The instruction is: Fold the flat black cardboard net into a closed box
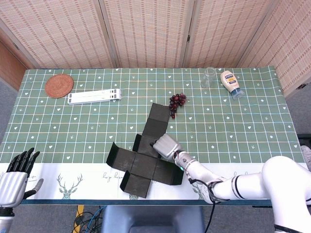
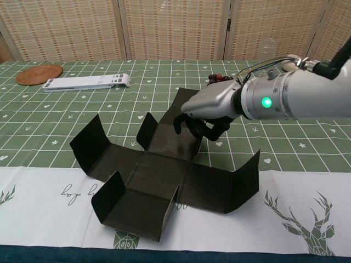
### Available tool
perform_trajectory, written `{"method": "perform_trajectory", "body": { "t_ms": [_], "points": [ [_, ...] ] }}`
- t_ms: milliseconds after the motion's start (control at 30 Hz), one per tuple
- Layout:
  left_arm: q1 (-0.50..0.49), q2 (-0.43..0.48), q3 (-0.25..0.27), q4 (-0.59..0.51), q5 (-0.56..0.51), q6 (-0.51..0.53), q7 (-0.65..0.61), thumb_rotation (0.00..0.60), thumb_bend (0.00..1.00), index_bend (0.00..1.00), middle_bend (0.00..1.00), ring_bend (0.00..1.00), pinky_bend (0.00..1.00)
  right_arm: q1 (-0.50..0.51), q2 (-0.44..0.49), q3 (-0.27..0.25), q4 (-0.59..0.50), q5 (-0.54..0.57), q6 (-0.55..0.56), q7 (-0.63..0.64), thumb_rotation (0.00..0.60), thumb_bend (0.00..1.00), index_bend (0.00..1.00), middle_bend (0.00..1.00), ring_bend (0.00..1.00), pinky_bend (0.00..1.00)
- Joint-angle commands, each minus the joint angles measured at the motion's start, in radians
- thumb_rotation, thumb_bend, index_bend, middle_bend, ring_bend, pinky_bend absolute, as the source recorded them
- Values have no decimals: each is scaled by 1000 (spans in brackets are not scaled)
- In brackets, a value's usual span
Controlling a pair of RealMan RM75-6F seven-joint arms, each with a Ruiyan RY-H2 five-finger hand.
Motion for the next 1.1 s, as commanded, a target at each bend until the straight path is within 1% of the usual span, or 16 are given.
{"method": "perform_trajectory", "body": {
  "t_ms": [33,67,100,133,200,267,300,333,400,467,600,833,900,1100],
  "points": [
    [0,-1,0,0,-1,-1,2,600,297,49,0,23,92,-26,35,1,-52,-72,44,40,600,914,198,358,852,1000],
    [0,-1,1,-1,-1,-1,2,600,297,49,0,23,92,-39,36,9,-56,-107,59,62,600,888,198,353,852,1000],
    [0,-1,1,-2,-1,-2,3,600,297,49,0,23,92,-60,37,20,-61,-161,78,98,600,829,198,345,852,1000],
    [0,-1,2,-2,-1,-1,4,600,297,49,0,23,92,-76,37,25,-64,-205,91,126,600,747,198,334,852,1000],
    [1,-1,2,-3,-2,-1,5,600,297,49,0,23,92,-107,38,29,-71,-298,108,184,600,549,198,321,852,1000],
    [1,0,1,-4,-5,-1,7,600,297,49,0,23,92,-136,35,21,-72,-403,116,245,600,304,194,307,852,1000],
    [1,0,0,-4,-6,-1,8,600,297,49,0,23,92,-149,31,12,-71,-457,117,271,600,233,186,302,852,1000],
    [0,-1,0,-5,-7,-2,9,600,297,49,0,23,92,-157,26,5,-68,-493,118,286,600,141,166,292,852,1000],
    [-2,-2,0,-6,-5,-3,11,600,297,49,0,23,92,-169,12,-14,-61,-562,112,304,600,42,127,275,852,1000],
    [-3,-3,1,-7,-2,-5,13,600,297,49,0,23,92,-177,-1,-28,-56,-605,108,307,600,4,92,253,852,1000],
    [-2,-3,1,-8,-6,-6,15,600,297,49,0,23,92,-191,-29,-42,-53,-665,102,303,600,0,37,215,851,1000],
    [-1,-3,3,-10,-6,-3,17,600,297,49,0,23,92,-205,-99,-48,-20,-705,78,276,600,0,0,182,852,1000],
    [-1,-3,3,-10,-5,-3,19,600,298,49,0,23,92,-208,-133,-41,6,-708,75,262,600,0,0,178,851,1000],
    [1,0,4,-16,-2,2,23,600,297,49,0,23,92,-200,-254,14,105,-689,58,246,600,0,0,177,851,1000]
  ]
}}
